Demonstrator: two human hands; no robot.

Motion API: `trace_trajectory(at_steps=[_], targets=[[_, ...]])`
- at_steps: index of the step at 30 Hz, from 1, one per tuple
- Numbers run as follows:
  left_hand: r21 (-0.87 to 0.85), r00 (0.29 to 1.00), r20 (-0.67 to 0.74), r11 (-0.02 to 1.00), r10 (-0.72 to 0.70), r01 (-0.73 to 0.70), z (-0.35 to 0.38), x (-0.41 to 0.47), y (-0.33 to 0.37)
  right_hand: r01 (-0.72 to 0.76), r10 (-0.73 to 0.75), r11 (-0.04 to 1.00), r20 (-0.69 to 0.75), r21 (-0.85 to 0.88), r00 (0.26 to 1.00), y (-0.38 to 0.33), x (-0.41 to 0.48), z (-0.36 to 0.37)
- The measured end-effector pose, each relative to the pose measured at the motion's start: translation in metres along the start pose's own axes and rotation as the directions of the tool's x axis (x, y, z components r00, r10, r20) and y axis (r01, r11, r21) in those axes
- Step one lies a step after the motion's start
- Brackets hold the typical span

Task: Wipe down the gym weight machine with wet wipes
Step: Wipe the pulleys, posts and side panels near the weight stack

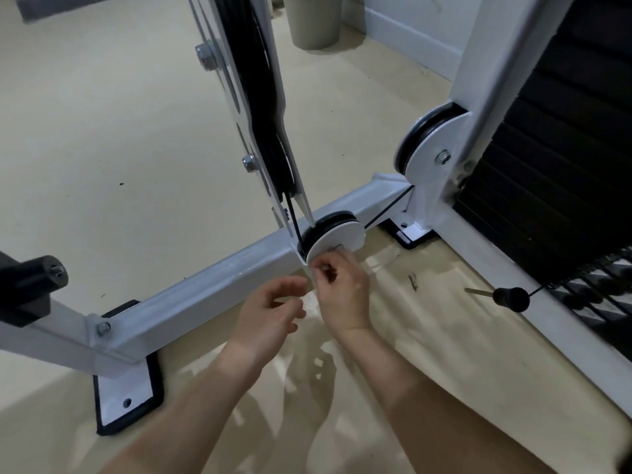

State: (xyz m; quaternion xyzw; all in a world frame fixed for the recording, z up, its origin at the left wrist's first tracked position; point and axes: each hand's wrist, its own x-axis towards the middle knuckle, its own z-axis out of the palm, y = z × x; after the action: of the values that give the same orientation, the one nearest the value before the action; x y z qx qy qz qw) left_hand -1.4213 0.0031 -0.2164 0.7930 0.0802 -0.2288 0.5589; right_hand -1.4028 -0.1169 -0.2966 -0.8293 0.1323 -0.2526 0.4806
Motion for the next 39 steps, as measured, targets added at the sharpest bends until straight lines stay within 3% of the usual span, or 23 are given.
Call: trace_trajectory(at_steps=[1,2,4,5,7,8,10,12,14,17,20,23,26,31,34,36,39], targets=[[-0.013,1.000,-0.008,1.000,-0.007,0.007,-0.002,-0.001,0.000,-0.156,0.156,0.987,0.020,0.035,0.988,0.000,-0.004,0.002],[-0.021,1.000,-0.018,1.000,-0.009,0.008,-0.004,-0.002,0.001,-0.368,0.371,0.921,0.003,0.128,0.929,-0.002,-0.005,0.004],[-0.034,0.999,-0.037,0.999,-0.010,0.009,-0.008,-0.002,0.001,-0.659,0.725,0.632,-0.011,0.407,0.688,-0.007,0.003,0.004],[-0.033,0.999,-0.044,0.999,-0.018,0.016,-0.010,0.000,0.000,-0.686,0.806,0.484,0.028,0.543,0.591,-0.009,0.009,0.001],[-0.027,0.998,-0.048,0.999,-0.039,0.038,-0.012,0.007,-0.004,-0.628,0.864,0.184,0.180,0.756,0.470,-0.020,0.016,0.003],[-0.022,0.998,-0.042,0.999,-0.048,0.047,-0.011,0.012,-0.006,-0.596,0.858,0.067,0.259,0.800,0.443,-0.027,0.014,0.006],[-0.058,0.998,-0.010,0.997,-0.055,0.055,-0.009,0.024,-0.008,-0.588,0.813,-0.025,0.358,0.809,0.458,-0.042,0.005,0.013],[-0.195,0.999,0.030,0.980,-0.041,0.046,-0.007,0.032,-0.008,-0.621,0.772,0.009,0.389,0.784,0.503,-0.053,-0.003,0.020],[-0.228,1.000,-0.026,0.974,0.004,-0.010,-0.007,0.039,-0.006,-0.645,0.767,0.100,0.354,0.758,0.535,-0.057,-0.004,0.022],[-0.034,0.961,-0.276,0.999,0.030,-0.041,-0.004,0.057,-0.010,-0.673,0.784,0.255,0.259,0.695,0.565,-0.057,-0.005,0.019],[0.138,0.919,-0.386,0.990,0.078,-0.026,0.007,0.067,-0.005,-0.706,0.775,0.372,0.217,0.603,0.593,-0.048,-0.007,0.015],[0.135,0.897,-0.417,0.986,0.149,-0.101,0.020,0.067,0.000,-0.709,0.751,0.306,0.297,0.635,0.590,-0.042,-0.006,0.008],[0.101,0.888,-0.447,0.992,0.108,-0.070,0.028,0.072,-0.006,-0.718,0.722,0.241,0.374,0.653,0.582,-0.037,-0.002,0.002],[-0.064,0.917,-0.398,0.998,-0.034,0.009,0.034,0.079,-0.018,-0.773,0.731,0.344,0.364,0.533,0.576,-0.031,0.000,-0.004],[-0.038,0.930,-0.369,0.999,0.011,-0.026,0.025,0.072,-0.003,-0.757,0.724,0.276,0.391,0.592,0.569,-0.046,0.005,-0.010],[0.033,0.940,-0.315,0.991,0.130,-0.126,0.011,0.060,0.013,-0.732,0.686,0.216,0.433,0.647,0.585,-0.060,0.007,-0.016],[0.353,0.951,-0.054,0.896,0.305,-0.268,-0.025,0.042,0.039,-0.783,0.608,0.192,0.555,0.591,0.568,-0.075,0.008,-0.028]])
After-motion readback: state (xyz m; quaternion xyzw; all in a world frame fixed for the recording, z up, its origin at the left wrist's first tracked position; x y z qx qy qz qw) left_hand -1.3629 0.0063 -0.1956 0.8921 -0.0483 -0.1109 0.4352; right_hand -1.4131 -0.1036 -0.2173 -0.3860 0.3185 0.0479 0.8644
